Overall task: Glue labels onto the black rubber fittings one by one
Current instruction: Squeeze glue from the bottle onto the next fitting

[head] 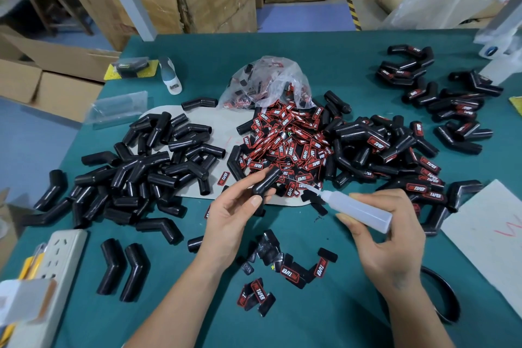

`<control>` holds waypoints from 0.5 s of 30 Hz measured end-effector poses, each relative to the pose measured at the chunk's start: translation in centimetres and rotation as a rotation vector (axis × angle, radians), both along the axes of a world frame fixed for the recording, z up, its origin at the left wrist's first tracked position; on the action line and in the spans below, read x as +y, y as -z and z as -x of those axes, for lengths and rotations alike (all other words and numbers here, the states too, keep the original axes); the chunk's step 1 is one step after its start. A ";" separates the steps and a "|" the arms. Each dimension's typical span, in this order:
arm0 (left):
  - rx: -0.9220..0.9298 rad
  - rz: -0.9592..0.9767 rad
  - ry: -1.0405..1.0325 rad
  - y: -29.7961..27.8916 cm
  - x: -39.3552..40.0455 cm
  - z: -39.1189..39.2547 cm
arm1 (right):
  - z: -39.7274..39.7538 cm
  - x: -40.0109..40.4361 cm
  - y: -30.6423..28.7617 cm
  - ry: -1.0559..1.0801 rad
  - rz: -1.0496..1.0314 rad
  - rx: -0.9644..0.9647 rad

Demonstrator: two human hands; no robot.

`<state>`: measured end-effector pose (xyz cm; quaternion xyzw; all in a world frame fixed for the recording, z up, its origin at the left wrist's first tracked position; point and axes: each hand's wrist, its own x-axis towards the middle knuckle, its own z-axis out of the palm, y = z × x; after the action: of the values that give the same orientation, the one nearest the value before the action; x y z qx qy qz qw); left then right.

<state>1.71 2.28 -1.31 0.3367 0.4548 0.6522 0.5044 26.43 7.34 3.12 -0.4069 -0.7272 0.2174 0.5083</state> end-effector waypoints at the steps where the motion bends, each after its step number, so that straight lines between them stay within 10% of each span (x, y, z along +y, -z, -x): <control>1: -0.002 0.003 -0.002 0.0 0.0 0.0 | 0.0 0.0 0.0 -0.001 0.003 -0.003; 15: -0.006 0.019 -0.012 -0.3 0.0 -0.1 | 0.2 0.0 -0.1 0.005 0.007 -0.014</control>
<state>1.84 2.25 -0.97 0.3272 0.4613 0.6520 0.5050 26.27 7.30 3.19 -0.4122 -0.7290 0.2158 0.5021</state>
